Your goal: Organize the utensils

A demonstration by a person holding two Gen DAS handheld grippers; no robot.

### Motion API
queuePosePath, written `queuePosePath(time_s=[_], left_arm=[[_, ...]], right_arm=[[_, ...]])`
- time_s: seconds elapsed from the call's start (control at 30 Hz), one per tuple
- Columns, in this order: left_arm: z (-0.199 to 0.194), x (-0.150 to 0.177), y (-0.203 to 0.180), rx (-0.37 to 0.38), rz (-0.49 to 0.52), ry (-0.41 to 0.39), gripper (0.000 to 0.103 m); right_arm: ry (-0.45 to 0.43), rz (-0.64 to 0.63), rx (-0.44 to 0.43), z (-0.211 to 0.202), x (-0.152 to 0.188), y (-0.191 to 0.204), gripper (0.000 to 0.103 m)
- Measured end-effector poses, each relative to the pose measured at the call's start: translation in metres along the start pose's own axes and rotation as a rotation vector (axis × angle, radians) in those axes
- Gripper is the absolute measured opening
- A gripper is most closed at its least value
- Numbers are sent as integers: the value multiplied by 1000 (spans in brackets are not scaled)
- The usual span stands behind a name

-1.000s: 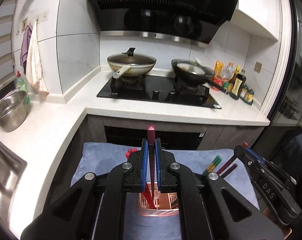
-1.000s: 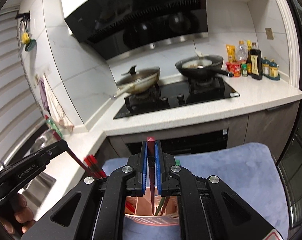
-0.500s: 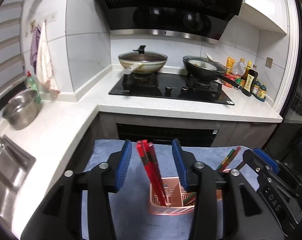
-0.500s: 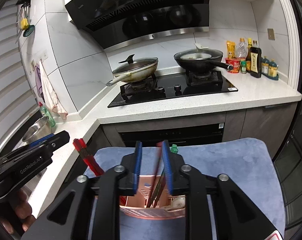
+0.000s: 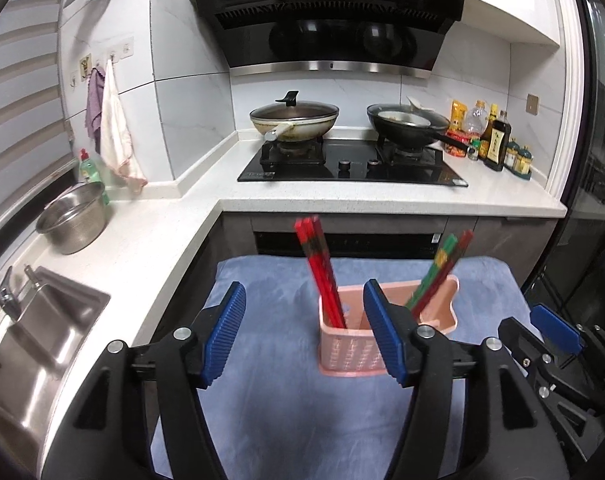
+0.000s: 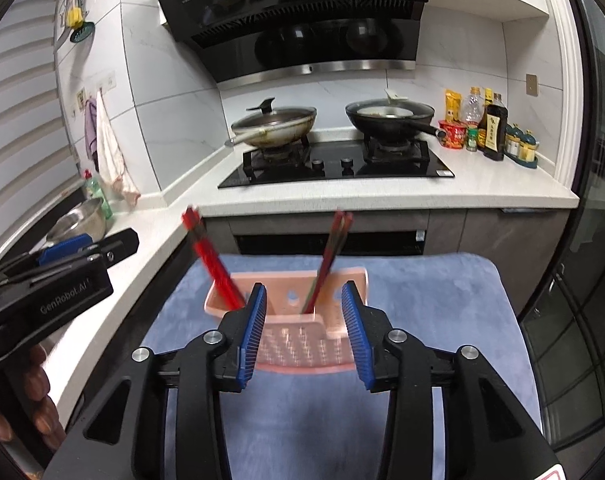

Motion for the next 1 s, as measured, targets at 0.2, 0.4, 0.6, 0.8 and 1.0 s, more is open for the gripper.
queuePosePath(time_s=[0.2, 0.4, 0.6, 0.8, 1.0], left_arm=[[-21, 31, 5, -19, 1, 25, 64], [-29, 52, 10, -34, -8, 53, 68], [-33, 67, 12, -47, -7, 70, 77], [-32, 82, 17, -57, -9, 100, 79], [-31, 92, 22, -67, -18, 115, 85]], right_arm=[[41, 0, 2, -25, 32, 6, 45], [74, -18, 32, -39, 51, 9, 45], [80, -43, 75, -47, 58, 11, 50], [93, -53, 100, -49, 66, 13, 52], [99, -61, 113, -49, 72, 15, 65]])
Point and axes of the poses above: each gripper's, at about its wrist camera, not at the fingertips, and z roughly the way its jaws point, y to its left, x to its underside, the point moved 5 cm from there along z, roughly the way its jaws point, and after that the axes turned 9 degrees about -z, right-handed, at the moved point
